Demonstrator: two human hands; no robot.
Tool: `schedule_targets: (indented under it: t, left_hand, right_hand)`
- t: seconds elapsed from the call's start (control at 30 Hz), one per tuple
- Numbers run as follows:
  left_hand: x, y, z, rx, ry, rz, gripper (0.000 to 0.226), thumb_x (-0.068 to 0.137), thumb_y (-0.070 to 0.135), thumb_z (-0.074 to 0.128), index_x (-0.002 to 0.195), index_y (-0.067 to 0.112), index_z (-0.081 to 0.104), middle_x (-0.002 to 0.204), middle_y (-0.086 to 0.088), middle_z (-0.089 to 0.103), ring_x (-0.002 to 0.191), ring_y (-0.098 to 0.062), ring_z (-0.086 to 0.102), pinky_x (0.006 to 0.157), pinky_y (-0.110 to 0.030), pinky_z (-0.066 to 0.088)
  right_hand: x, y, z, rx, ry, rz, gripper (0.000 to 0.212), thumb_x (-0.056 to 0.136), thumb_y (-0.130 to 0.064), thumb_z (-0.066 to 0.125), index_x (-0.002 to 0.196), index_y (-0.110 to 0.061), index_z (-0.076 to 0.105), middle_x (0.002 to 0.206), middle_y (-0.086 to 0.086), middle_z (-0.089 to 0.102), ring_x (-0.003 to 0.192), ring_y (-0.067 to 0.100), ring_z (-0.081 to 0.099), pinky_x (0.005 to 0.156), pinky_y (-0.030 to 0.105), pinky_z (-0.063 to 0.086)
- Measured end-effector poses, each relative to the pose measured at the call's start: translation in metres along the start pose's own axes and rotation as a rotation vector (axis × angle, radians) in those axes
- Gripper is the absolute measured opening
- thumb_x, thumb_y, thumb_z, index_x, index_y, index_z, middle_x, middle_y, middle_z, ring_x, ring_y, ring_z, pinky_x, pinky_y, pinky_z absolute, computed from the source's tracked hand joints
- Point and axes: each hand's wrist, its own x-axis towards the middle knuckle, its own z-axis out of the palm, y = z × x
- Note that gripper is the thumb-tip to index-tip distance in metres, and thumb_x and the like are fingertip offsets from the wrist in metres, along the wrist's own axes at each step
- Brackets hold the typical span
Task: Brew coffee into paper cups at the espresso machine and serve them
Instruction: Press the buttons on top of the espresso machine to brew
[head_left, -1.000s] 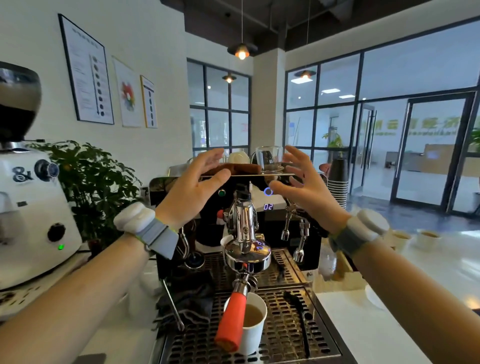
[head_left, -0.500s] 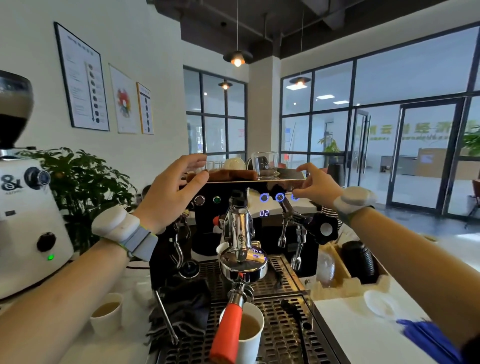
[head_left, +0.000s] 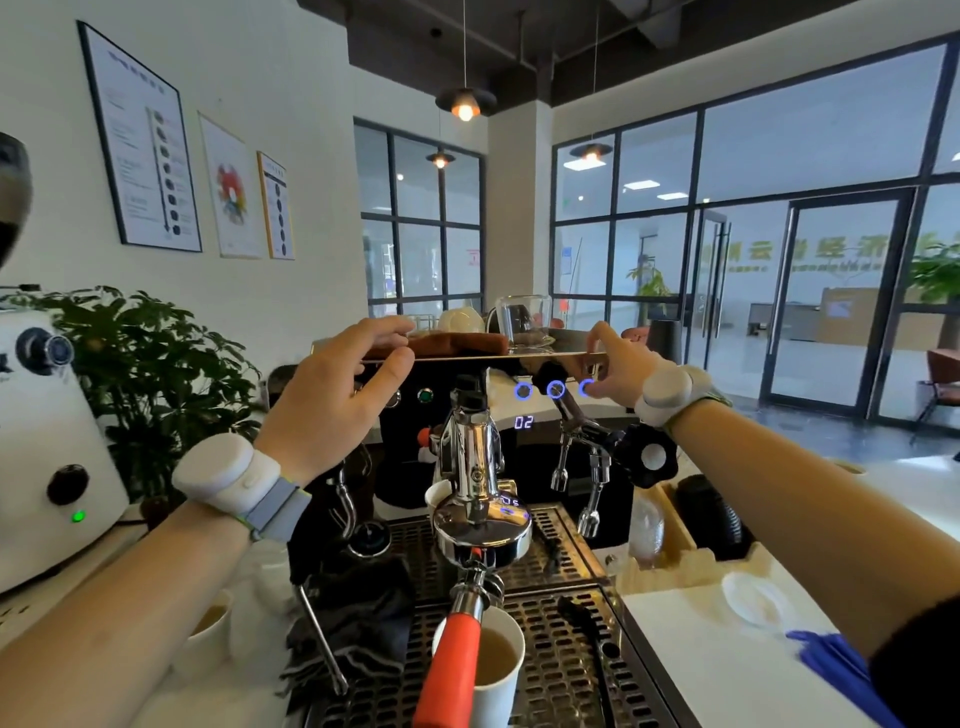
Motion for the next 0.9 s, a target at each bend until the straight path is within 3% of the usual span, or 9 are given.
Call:
schedule_targets:
  t: [0.2,0.37,0.6,0.77,0.9]
  left_hand:
    - [0.0,-0.001,0.0,-0.002,0.013,0.01,0.031,0.093,0.048,0.045,0.121,0.038,0.053,0.108,0.026,0.062,0.105,0.001,0.059,0.089,-0.033,0.052]
    - [-0.002,0.001,-0.001,0.0,-0.002,0.027,0.029,0.094,0.044,0.045,0.12,0.036,0.055,0.106,0.026,0.063,0.103,0.003,0.06,0.087,-0.03,0.052]
    - [-0.003,0.003,0.0,0.02,-0.007,0.035,0.029,0.095,0.04,0.045,0.121,0.032,0.056,0.105,0.018,0.064,0.103,0.001,0.06,0.086,-0.027,0.052]
    - [-0.003,0.005,0.0,0.015,0.008,0.041,0.024,0.096,0.034,0.047,0.118,0.035,0.056,0.101,0.023,0.062,0.094,0.004,0.062,0.077,-0.008,0.047]
    - [-0.003,0.007,0.0,0.011,0.014,0.041,0.024,0.096,0.033,0.047,0.118,0.032,0.057,0.1,0.024,0.061,0.094,0.004,0.061,0.079,-0.009,0.048]
  right_hand:
    - [-0.004,-0.007,-0.002,-0.15,0.039,0.054,0.05,0.081,-0.026,0.068,0.119,-0.024,0.035,0.069,-0.003,0.047,0.057,0.019,0.05,0.057,0.033,0.039]
    - [-0.009,-0.015,-0.005,-0.263,0.053,0.043,0.045,0.085,-0.026,0.065,0.116,-0.021,0.034,0.08,0.002,0.05,0.071,0.028,0.051,0.068,0.039,0.039]
    - [-0.014,-0.018,-0.008,-0.266,0.033,0.049,0.042,0.088,-0.024,0.063,0.119,-0.018,0.035,0.087,0.008,0.054,0.072,0.028,0.052,0.067,0.038,0.039]
    - [-0.014,-0.018,-0.007,-0.25,0.026,0.039,0.041,0.088,-0.024,0.062,0.117,-0.017,0.035,0.086,0.007,0.053,0.074,0.027,0.052,0.066,0.037,0.039]
    - [-0.014,-0.018,-0.007,-0.254,0.03,0.034,0.041,0.088,-0.023,0.062,0.117,-0.017,0.034,0.085,0.007,0.053,0.07,0.027,0.052,0.064,0.037,0.038]
